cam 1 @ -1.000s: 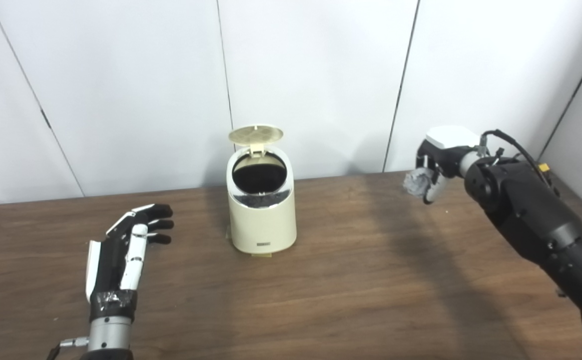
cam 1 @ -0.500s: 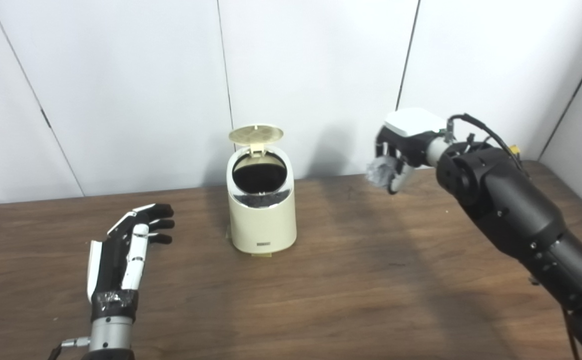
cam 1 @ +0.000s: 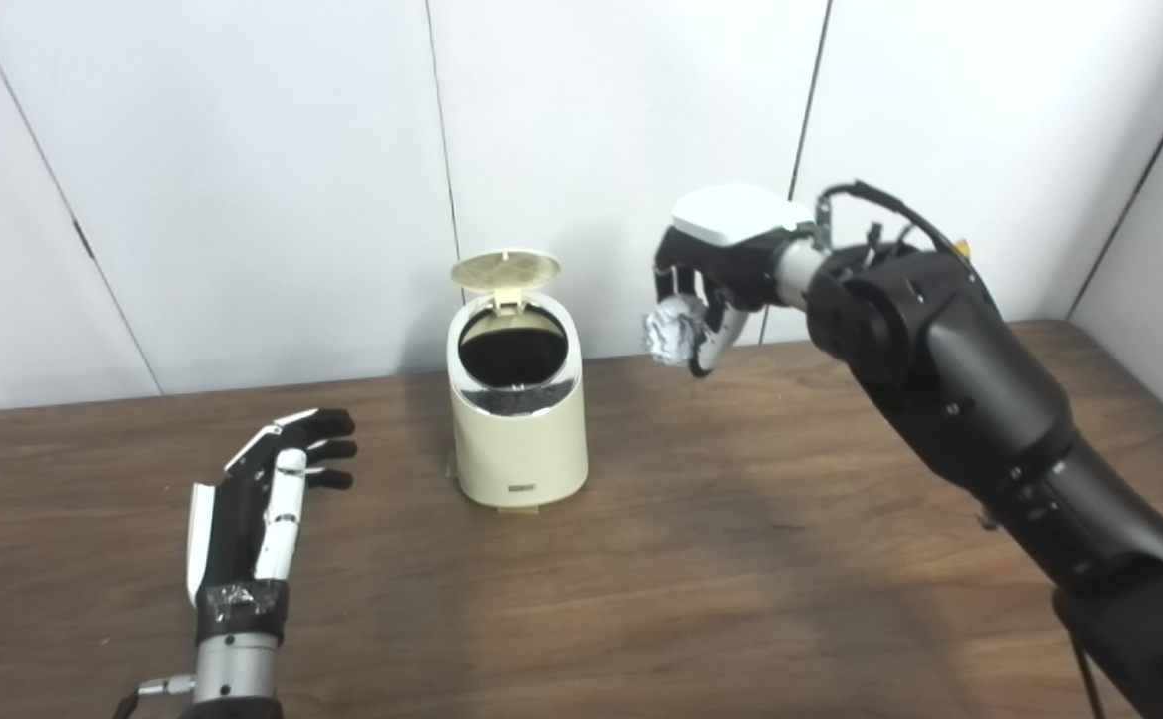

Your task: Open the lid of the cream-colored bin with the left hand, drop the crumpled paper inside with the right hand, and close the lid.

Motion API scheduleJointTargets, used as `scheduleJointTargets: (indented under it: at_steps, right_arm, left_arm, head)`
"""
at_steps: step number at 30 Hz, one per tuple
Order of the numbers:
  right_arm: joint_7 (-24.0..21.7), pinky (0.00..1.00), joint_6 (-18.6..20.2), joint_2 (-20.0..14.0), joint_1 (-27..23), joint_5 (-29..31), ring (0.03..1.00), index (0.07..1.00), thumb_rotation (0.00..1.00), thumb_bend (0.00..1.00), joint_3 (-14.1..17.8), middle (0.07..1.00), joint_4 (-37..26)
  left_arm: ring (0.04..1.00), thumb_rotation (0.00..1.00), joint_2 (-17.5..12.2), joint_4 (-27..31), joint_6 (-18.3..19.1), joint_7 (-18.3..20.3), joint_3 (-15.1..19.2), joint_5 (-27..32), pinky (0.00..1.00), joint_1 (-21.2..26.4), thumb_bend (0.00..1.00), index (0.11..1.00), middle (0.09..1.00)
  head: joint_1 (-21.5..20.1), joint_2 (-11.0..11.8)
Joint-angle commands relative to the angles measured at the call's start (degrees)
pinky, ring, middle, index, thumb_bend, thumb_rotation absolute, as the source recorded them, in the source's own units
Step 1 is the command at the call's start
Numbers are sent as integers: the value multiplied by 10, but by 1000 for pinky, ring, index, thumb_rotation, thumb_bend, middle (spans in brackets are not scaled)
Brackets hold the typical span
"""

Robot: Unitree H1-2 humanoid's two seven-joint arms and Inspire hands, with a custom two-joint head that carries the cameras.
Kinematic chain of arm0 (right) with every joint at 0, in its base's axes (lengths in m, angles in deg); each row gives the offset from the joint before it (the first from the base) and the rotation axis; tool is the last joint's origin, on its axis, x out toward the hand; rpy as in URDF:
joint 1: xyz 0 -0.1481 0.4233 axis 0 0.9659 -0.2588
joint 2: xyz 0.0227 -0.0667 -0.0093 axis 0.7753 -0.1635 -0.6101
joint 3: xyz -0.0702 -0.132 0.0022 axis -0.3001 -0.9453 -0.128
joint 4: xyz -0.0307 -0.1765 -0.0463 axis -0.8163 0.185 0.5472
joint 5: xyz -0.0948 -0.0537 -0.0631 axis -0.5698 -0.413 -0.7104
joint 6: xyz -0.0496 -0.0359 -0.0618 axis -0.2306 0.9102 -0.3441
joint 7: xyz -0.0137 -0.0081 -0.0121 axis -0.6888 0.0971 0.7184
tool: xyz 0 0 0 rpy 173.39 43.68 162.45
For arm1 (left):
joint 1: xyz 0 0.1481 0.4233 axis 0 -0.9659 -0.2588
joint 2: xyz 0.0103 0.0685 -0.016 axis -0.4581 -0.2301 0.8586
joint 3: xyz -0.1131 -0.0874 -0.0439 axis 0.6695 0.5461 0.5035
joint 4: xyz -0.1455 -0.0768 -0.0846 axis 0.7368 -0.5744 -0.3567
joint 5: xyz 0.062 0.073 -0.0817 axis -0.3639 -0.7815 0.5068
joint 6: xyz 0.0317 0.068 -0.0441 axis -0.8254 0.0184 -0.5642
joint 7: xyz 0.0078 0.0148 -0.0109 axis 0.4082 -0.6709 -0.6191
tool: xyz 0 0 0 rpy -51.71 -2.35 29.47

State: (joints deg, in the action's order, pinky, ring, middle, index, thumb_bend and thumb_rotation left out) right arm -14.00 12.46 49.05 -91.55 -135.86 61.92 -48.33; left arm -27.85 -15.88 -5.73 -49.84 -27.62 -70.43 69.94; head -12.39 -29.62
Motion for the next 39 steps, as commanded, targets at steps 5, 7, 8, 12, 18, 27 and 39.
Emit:
scheduleJointTargets:
  at_steps: [5, 7, 8, 12, 18, 27, 39]
  right_arm:
    - [-3, 252, -9, 20, -54, -15, 383, 519, 0, 516, 2, 436, -24]
    - [1, 260, -12, 29, -59, -18, 379, 522, 0, 515, -1, 438, -24]
    - [5, 267, -15, 34, -61, -18, 380, 520, 0, 516, -1, 446, -24]
    - [5, 286, -20, 48, -68, -26, 392, 511, 0, 518, -3, 471, -24]
    - [11, 297, -32, 68, -74, -24, 397, 490, 0, 520, -3, 482, -16]
    - [28, 271, -69, 90, -73, -17, 376, 496, 0, 518, -7, 462, 0]
    - [95, 210, -94, 114, -46, -35, 351, 526, 0, 511, -13, 437, 28]
  left_arm:
    - [681, 805, 3, 7, -22, -12, -4, -18, 600, 32, 352, 690, 701]
    - [688, 807, 2, 5, -22, -14, -4, -21, 609, 34, 356, 695, 707]
    - [689, 808, 3, 4, -21, -15, -4, -22, 608, 34, 356, 697, 709]
    - [690, 801, 4, 3, -20, -16, -5, -21, 608, 35, 367, 699, 714]
    - [688, 799, 5, -2, -22, -18, -5, -21, 610, 36, 353, 700, 714]
    - [686, 810, 7, 0, -23, -22, -6, -23, 605, 33, 359, 700, 712]
    - [682, 795, 12, 5, -26, -30, -5, -28, 592, 30, 344, 692, 706]
  head:
    - [2, 1]
    - [2, 1]
    - [3, 1]
    - [4, 2]
    - [8, 4]
    - [13, 6]
    - [19, 8]
